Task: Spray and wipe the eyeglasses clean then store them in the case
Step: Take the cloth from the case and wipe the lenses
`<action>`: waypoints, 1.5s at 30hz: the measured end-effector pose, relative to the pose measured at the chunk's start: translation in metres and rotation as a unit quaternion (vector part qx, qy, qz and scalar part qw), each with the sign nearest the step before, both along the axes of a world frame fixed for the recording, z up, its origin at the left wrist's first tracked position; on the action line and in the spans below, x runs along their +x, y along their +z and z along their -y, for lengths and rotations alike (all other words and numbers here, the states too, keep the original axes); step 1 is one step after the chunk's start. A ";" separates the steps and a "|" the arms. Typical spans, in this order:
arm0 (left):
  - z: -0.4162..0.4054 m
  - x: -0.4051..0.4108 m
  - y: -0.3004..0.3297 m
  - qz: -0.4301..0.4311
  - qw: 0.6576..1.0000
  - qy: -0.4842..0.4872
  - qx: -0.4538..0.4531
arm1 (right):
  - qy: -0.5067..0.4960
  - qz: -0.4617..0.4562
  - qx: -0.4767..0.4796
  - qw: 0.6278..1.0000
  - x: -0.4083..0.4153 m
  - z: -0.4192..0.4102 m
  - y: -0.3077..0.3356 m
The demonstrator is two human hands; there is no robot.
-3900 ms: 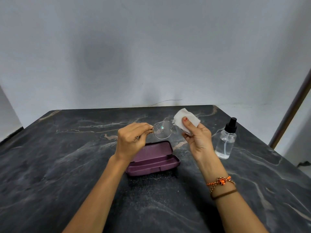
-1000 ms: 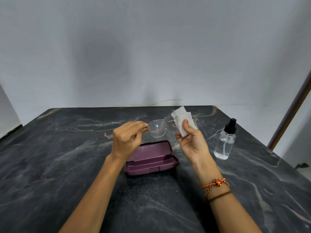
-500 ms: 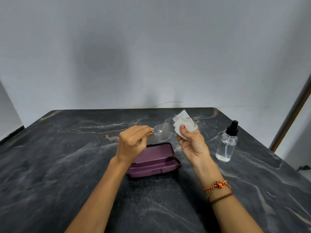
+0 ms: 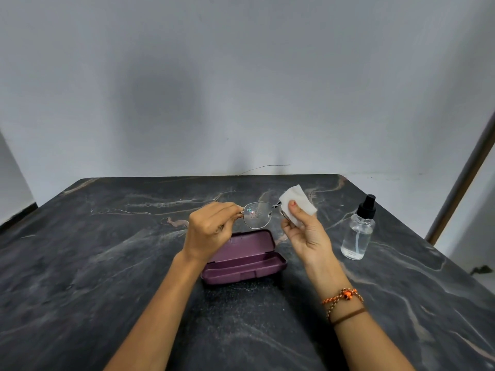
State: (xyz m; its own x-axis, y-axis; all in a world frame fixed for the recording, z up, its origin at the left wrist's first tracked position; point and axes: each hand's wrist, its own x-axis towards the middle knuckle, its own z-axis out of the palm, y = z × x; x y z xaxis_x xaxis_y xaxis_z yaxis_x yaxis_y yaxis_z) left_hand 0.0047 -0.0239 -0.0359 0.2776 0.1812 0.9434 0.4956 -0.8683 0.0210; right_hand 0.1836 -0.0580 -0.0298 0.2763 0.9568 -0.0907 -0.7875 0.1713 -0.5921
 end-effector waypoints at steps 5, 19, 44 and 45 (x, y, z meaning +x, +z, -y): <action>0.000 0.001 -0.002 0.006 1.000 -0.003 -0.003 | 0.002 0.021 0.041 0.999 0.001 -0.003 0.000; 0.002 0.006 -0.003 -0.003 1.000 -0.016 -0.006 | 0.006 0.016 0.048 0.999 0.007 -0.002 -0.001; 0.002 -0.010 0.009 0.165 0.983 0.047 -0.059 | 0.082 0.045 0.072 0.993 -0.005 -0.006 -0.006; 0.001 -0.011 0.009 0.167 0.983 0.048 -0.058 | 0.088 0.056 0.072 0.992 -0.004 -0.006 -0.006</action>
State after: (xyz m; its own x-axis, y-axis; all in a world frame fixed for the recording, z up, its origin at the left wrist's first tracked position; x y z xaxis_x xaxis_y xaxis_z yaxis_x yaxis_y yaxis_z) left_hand -0.0058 -0.0252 -0.0266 -0.0680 0.3030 0.9506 0.5231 -0.8005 0.2926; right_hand 0.1792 -0.0522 -0.0357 0.1050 0.9919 0.0715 -0.7437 0.1261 -0.6565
